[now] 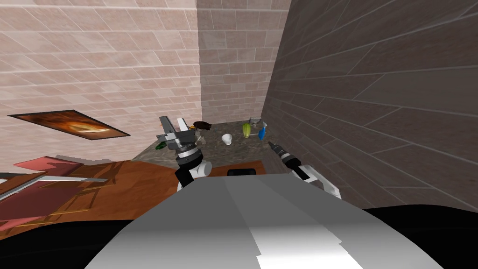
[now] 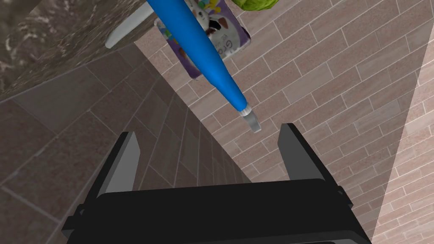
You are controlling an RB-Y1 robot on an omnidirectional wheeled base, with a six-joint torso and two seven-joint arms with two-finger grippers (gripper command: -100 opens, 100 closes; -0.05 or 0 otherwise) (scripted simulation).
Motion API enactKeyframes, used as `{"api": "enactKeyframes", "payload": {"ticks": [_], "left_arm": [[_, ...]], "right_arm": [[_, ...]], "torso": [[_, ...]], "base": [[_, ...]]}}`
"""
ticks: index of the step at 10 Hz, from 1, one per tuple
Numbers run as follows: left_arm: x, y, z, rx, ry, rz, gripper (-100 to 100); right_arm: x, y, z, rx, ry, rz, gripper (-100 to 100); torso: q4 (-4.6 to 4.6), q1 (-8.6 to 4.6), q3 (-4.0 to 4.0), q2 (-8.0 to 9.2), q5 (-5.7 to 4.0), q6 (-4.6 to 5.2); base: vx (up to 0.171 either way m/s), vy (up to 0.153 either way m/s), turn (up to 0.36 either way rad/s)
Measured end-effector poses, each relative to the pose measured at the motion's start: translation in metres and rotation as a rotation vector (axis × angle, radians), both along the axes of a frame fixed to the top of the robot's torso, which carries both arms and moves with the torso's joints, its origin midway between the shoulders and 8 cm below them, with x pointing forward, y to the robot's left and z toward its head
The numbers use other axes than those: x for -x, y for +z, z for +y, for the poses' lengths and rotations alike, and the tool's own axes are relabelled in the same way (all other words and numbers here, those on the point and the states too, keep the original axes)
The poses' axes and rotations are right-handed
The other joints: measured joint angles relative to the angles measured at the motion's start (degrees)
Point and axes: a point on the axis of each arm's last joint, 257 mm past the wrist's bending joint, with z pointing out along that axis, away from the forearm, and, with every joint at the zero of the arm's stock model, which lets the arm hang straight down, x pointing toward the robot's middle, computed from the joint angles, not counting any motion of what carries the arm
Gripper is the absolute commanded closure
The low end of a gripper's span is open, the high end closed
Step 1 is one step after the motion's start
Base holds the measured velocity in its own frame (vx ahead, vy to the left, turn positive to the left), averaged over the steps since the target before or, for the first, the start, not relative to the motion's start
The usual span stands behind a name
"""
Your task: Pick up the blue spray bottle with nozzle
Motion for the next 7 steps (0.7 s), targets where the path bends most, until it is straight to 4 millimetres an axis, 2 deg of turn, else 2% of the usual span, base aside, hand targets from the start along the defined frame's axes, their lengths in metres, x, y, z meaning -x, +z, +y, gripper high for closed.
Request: {"api": "enactKeyframes", "payload": {"ticks": [2,5,7], "left_arm": [[0.0,0.0,0.0,0.0,0.0,0.0,0],[0.0,0.0,0.0,0.0,0.0,0.0,0],[0.0,0.0,0.0,0.0,0.0,0.0,0]], "right_arm": [[0.001,-0.013,-0.012,0.067,0.002,0.035,-100],[0.011,-0.032,-0.046,0.202,-0.011,0.107,-100],[0.015,-0.036,-0.069,0.28,-0.024,0.143,-100]], "torso": [[0.0,-0.18,0.0,-0.01,-0.04,-0.01],[-0.01,0.0,-0.03,-0.06,0.01,-0.01],[-0.03,-0.14,-0.08,-0.15,-0.02,-0.02]], "base": [[-0.025,0.075,0.046],[-0.005,0.109,0.086],[0.015,0.067,0.118]]}}
